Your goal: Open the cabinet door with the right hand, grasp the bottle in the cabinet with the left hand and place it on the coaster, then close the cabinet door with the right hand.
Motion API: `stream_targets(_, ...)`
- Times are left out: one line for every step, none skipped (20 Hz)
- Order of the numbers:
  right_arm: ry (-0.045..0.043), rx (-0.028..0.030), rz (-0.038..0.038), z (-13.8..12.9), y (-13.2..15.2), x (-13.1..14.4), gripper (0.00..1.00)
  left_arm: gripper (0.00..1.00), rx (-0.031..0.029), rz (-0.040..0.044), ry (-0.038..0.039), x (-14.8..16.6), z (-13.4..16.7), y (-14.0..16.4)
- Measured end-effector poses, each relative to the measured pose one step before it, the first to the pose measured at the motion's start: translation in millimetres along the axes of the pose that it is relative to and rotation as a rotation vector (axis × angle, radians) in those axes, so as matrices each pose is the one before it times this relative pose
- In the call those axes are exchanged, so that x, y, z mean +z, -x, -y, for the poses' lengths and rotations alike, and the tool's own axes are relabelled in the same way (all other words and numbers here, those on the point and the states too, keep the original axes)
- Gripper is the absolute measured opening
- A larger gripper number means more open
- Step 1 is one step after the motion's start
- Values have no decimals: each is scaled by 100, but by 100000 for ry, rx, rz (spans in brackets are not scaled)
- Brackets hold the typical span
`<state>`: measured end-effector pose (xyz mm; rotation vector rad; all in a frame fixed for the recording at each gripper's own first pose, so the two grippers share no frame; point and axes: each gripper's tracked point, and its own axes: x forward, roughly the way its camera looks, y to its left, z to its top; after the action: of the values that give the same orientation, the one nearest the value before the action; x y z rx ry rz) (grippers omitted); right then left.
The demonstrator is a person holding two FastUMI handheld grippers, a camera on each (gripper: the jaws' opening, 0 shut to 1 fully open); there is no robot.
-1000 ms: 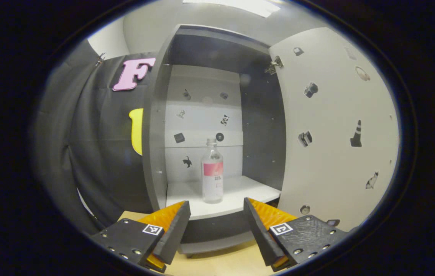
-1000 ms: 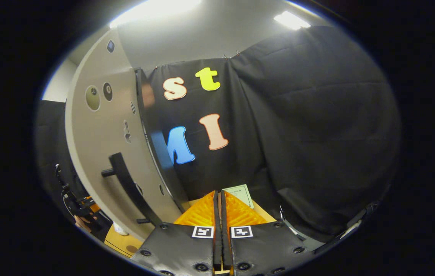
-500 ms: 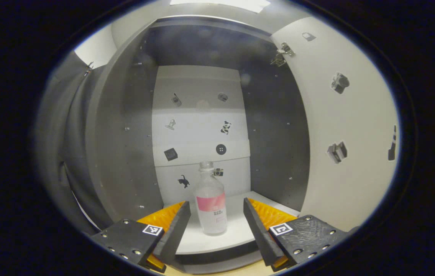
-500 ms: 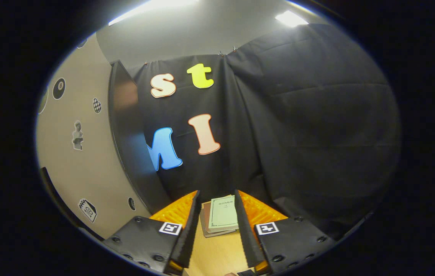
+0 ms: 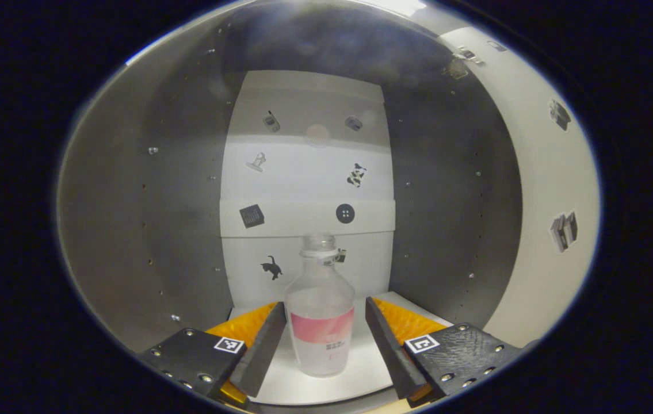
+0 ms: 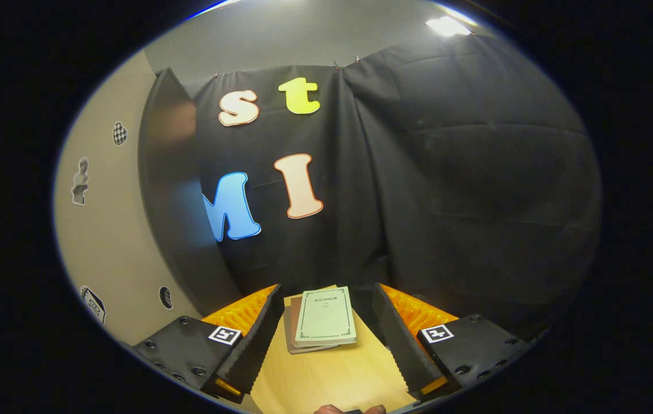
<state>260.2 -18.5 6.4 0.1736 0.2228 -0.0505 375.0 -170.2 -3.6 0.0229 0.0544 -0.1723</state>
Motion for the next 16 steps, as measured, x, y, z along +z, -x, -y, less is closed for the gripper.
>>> stream_targets(-468,-346,-454,111,-238,-155,97,84,49,365,-246,120,-159,-484)
stream_targets(-450,-442,-557,255,-192,-95,97,84,-187,162,-46,-101,-159,-325)
stream_targets(-445,-287,-553,127,-200,-229,97,84,-275,368,175,121,-48,-256)
stream_targets(-618,73,-496,55,-105,-80,97,84,-544,206,612,-39,83,-95)
stream_targets(-642,319,-444,-119,-253,-116,97,84,-899,63,761,-9,130,-80)
stream_targets(-535,187,-240,-7,-222,-18,98,85,-855,-468,302,-218,202,-134)
stream_targets(-394,56,-177,-1,-207,-73,98,84,-407,-639,-340,-80,77,-41)
stream_targets(-331,50,-162,11,-110,-78,98,84,-63,-423,-852,-66,31,38)
stream_targets(-270,167,-54,-139,-178,-98,98,83,14,363,144,-85,-73,-396)
stream_targets(-260,232,-57,-35,-73,-53,98,73,-465,-386,-142,68,236,303)
stream_targets(-173,177,-53,-56,-91,-107,98,73,-168,120,-428,121,66,199)
stream_targets(-130,173,27,-79,-98,-1,98,73,-786,-13,-805,-37,103,91)
stream_targets(-152,130,-190,-32,-29,-111,98,72,-862,472,-1509,217,203,191)
stream_targets(-224,96,-370,-30,-16,-113,97,72,-368,958,-1533,258,93,256)
stream_targets(-275,7,-957,-90,-122,-99,97,71,-1377,1124,-1038,380,224,286)
stream_targets(152,564,-1140,-263,35,-105,98,71,-1286,2016,-456,516,340,435)
